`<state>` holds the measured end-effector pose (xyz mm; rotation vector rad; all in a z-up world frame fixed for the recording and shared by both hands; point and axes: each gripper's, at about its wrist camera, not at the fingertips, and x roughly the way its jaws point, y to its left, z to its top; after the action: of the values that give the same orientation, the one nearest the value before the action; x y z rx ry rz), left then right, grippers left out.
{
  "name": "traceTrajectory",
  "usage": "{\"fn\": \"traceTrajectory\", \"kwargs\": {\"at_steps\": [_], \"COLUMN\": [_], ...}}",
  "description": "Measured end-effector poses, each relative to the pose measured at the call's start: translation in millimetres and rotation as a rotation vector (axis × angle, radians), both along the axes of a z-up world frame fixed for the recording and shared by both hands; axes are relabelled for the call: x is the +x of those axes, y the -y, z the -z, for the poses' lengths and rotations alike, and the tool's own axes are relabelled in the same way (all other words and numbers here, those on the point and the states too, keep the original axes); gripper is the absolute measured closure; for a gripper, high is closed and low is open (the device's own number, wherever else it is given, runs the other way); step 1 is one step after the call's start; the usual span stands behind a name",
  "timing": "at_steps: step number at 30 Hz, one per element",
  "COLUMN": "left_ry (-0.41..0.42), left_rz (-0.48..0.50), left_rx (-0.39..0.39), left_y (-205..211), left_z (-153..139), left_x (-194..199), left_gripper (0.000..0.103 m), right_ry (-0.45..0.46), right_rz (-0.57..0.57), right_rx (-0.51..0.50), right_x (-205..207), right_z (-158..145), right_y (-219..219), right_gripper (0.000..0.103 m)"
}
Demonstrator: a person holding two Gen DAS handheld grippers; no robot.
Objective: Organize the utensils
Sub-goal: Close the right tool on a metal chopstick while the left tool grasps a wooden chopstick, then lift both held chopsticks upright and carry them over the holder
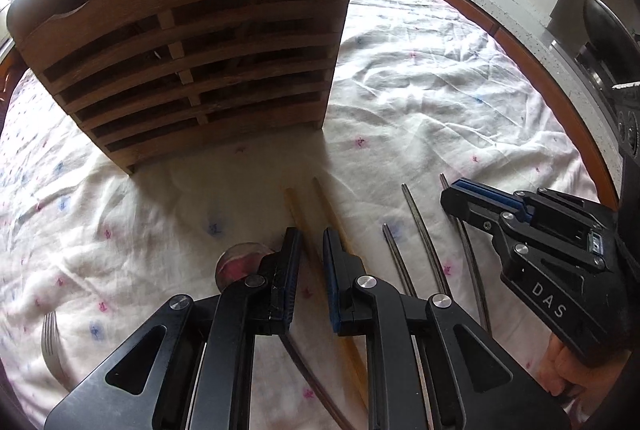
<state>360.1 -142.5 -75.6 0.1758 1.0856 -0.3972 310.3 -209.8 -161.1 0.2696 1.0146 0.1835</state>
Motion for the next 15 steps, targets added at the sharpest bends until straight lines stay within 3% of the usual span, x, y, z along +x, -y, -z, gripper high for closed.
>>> {"fn": "traceTrajectory", "kwargs": {"at_steps": [7,15], "left_ry": [0.062,0.07], "left_rz": [0.022,-0.033], "left_rx": [0.069,-0.07], "left_y": [12,-16], "left_z": [2,-19], "left_x": [-3,-22], "left_gripper": [0.094,0.098], "right_ry": [0.022,0.021], "right_rz": [-0.015,0.016], "right_rx": [-0.057,0.033], "right_x": [-1,-12], "right_z": [1,-10], "right_y": [-8,2], "right_gripper": [0.095,0.099]}}
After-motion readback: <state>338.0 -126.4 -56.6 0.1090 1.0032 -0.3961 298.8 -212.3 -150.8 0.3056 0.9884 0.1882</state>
